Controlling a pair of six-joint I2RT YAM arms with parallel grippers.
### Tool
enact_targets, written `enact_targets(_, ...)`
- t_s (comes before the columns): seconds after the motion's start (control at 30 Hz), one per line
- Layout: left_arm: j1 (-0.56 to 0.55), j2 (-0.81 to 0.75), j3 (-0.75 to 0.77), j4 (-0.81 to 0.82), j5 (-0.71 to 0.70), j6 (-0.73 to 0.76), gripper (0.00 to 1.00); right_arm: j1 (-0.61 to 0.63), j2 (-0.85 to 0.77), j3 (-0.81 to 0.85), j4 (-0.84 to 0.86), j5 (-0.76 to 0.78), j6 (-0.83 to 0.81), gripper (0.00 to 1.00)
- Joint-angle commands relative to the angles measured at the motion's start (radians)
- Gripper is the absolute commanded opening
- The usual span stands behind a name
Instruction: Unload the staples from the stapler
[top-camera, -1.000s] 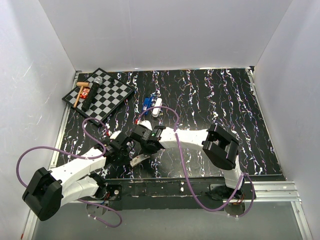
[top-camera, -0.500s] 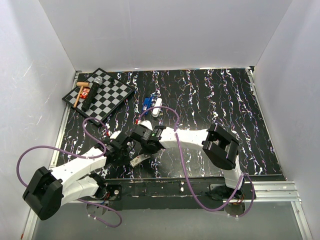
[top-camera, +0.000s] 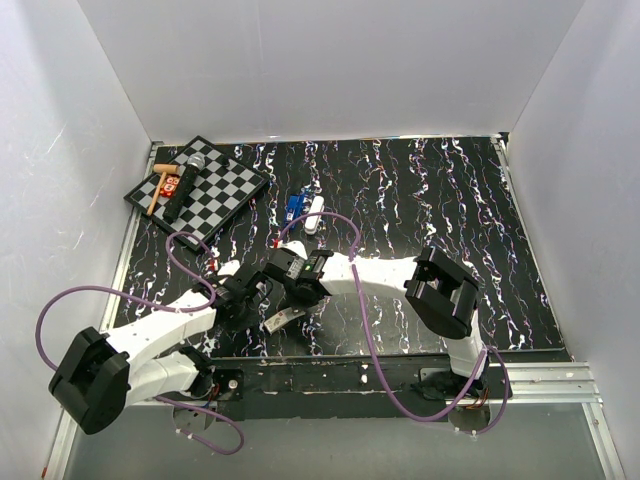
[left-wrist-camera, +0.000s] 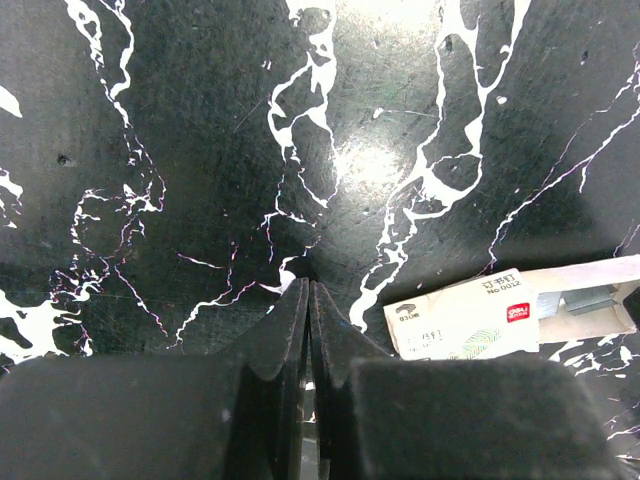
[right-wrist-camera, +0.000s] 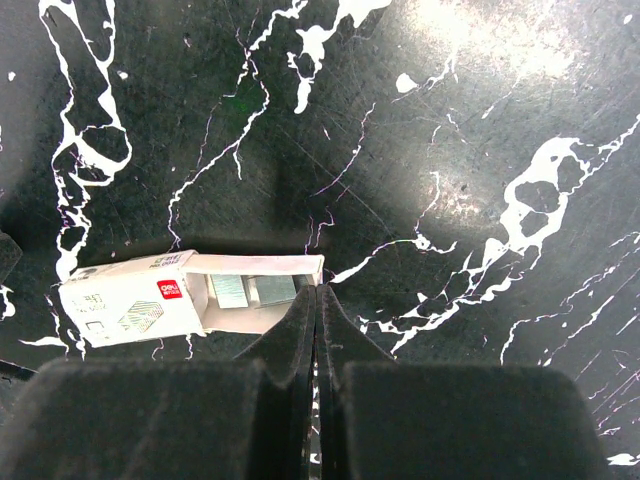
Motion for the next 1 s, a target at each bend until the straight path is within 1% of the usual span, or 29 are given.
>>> enact_targets(0.0, -0.001, -0.011, 0.011, 0.044, 0.055, -0.001, 0.0, 0.058, -0.019, 0.003, -0.047, 0.021, -0.003, 0.01)
enact_targets(0.1, -0.001, -0.06, -0.029, 0.092, 0.144, 0.016, 0.0, 0.058, -0.012, 0.01, -0.052, 0.021, -0.001, 0.01)
enact_targets(0.2, -0.002, -0.072, -0.043, 0.115, 0.217, 0.04, 0.0, 0.056, -0.008, 0.015, -0.052, 0.021, -0.001, 0.01)
enact_targets(0.43, -0.008, -0.089, -0.06, 0.101, 0.246, 0.059, 0.0, 0.058, -0.012, 0.01, -0.049, 0.024, 0.002, 0.01)
enact_targets(0.5, -0.008, -0.091, -0.062, 0.092, 0.286, 0.063, 0.0, 0.056, -0.012, 0.013, -0.05, 0.024, 0.001, 0.01)
enact_targets(0.73, -0.011, -0.091, -0.072, 0.087, 0.26, 0.048, 0.0, 0.056, -0.006, 0.017, -0.046, 0.024, 0.002, 0.01)
enact_targets(0.77, -0.011, -0.088, -0.068, 0.086, 0.22, 0.048, 0.0, 0.056, -0.011, 0.014, -0.046, 0.023, 0.002, 0.01)
enact_targets(0.83, -0.01, -0.072, -0.054, 0.081, 0.188, 0.054, 0.0, 0.056, -0.018, 0.006, -0.038, 0.021, -0.001, 0.01)
enact_targets(0.97, -0.011, -0.028, -0.017, 0.08, 0.148, 0.059, 0.0, 0.058, -0.019, 0.003, -0.044, 0.013, -0.007, 0.01)
